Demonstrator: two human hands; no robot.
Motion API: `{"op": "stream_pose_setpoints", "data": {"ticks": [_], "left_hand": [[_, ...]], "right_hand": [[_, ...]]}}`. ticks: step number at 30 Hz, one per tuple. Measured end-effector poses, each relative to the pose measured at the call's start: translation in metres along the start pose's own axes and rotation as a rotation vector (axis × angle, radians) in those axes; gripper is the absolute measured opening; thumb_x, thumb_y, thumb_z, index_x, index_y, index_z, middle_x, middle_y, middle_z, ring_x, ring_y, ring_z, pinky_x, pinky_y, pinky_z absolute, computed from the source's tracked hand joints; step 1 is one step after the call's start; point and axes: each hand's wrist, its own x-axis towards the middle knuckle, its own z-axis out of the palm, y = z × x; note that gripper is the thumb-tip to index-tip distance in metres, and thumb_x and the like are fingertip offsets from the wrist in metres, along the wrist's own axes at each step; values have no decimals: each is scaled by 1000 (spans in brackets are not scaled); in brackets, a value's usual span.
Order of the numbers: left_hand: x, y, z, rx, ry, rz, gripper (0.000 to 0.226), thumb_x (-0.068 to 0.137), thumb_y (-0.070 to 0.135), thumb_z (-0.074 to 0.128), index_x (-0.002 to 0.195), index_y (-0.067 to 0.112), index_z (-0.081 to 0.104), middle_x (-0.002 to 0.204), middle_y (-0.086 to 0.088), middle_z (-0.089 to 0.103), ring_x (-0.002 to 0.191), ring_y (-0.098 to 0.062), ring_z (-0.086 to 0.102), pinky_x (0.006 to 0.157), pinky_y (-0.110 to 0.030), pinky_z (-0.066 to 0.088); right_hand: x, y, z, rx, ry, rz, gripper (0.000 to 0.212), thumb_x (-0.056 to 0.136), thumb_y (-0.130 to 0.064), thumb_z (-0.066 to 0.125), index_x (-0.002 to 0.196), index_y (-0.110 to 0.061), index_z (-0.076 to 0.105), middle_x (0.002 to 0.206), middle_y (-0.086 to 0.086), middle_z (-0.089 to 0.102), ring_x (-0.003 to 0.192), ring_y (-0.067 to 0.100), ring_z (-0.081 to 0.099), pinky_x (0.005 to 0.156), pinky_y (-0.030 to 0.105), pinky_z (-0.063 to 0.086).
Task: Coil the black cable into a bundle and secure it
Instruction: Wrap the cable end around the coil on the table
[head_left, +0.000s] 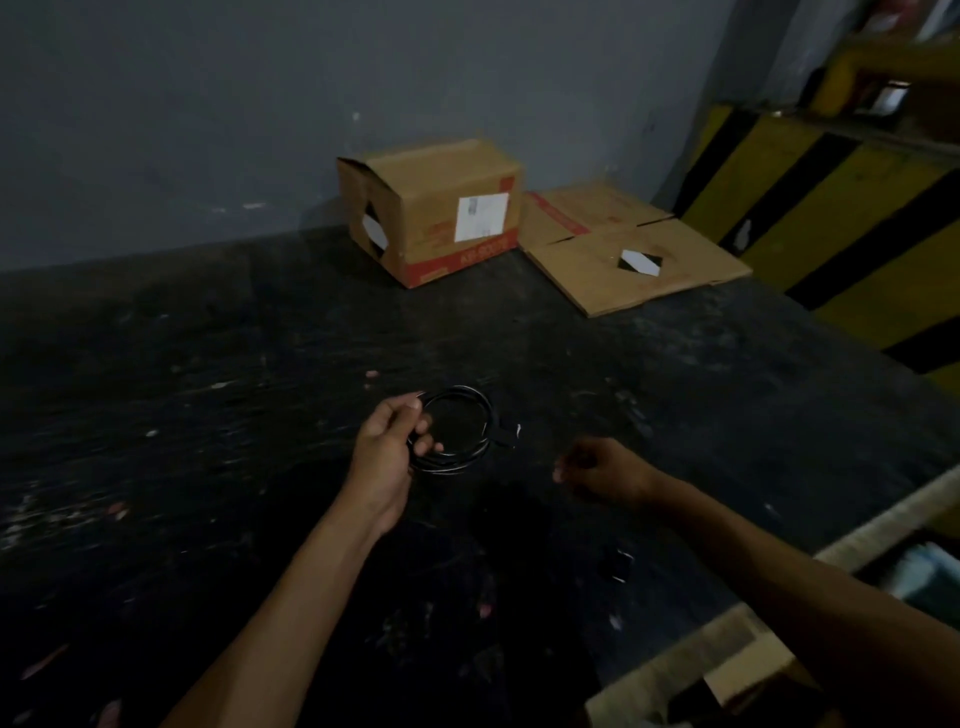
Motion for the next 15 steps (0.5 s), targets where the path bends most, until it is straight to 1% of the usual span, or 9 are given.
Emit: {"op": "stream_pose_setpoints", "data": {"ticks": [2, 4, 6, 8, 9, 10, 12, 13, 15], "left_hand": [[-1, -8, 2, 63, 3, -8, 12, 99, 12, 47, 96, 14, 58, 63, 4, 46, 47, -6, 38, 64, -30, 45], [-2, -14, 6, 92, -1, -26, 12, 99, 12, 47, 97, 14, 58, 63, 3, 46, 48, -7, 38, 65, -31, 44], [-4, -19, 7, 113, -4, -50, 12, 99, 11, 46, 97, 14, 58, 65, 2, 45, 49, -8, 38, 65, -31, 44], [-6, -24, 7, 141, -21, -73, 12, 99, 10, 45, 98, 13, 57, 66, 1, 45, 50, -9, 38, 65, -31, 43], [-7, -26, 6, 154, -32, -83, 12, 99, 9, 45, 99, 13, 57, 66, 1, 45, 50, -9, 38, 65, -32, 43], [-8, -28, 4, 166, -40, -92, 12, 100, 10, 45, 100, 13, 57, 66, 1, 46, 50, -9, 38, 65, -32, 43], [-9, -30, 1, 184, -47, -111, 12, 99, 10, 46, 100, 13, 57, 65, 2, 47, 50, -8, 39, 64, -31, 43], [-9, -31, -1, 194, -48, -122, 11, 99, 10, 47, 100, 13, 57, 64, 2, 47, 50, -8, 39, 64, -31, 43], [-8, -32, -5, 235, -44, -145, 10, 99, 10, 48, 99, 13, 57, 64, 1, 47, 51, -9, 40, 63, -31, 44]], "right_hand": [[-2, 31, 1, -256, -18, 50, 13, 86, -20, 69, 97, -12, 67, 87, 5, 66, 67, 8, 62, 63, 24, 47], [-7, 57, 7, -445, -77, 122, 30, 84, -30, 70, 107, -11, 66, 93, 3, 62, 82, 13, 60, 68, 23, 43], [-16, 75, 15, -525, -145, 178, 44, 81, -35, 71, 116, -11, 61, 99, 5, 64, 92, 16, 63, 70, 25, 46], [-22, 85, 21, -535, -138, 175, 54, 79, -33, 72, 126, -13, 53, 115, 7, 65, 105, 21, 64, 79, 29, 51], [-23, 87, 22, -528, -122, 170, 52, 80, -30, 71, 125, -12, 53, 114, 7, 65, 104, 21, 64, 78, 27, 52], [-23, 86, 22, -526, -114, 170, 44, 81, -28, 70, 118, -10, 57, 103, 5, 67, 96, 19, 65, 68, 21, 53], [-19, 80, 22, -531, -143, 174, 21, 83, -24, 67, 95, -6, 65, 73, -3, 61, 74, 14, 62, 44, 10, 41], [-17, 76, 21, -523, -156, 173, 15, 83, -22, 67, 89, -8, 65, 69, -6, 57, 71, 14, 61, 42, 12, 39], [-11, 66, 20, -458, -136, 115, 11, 81, -14, 70, 88, -17, 61, 79, -5, 57, 80, 18, 63, 51, 17, 41]]}}
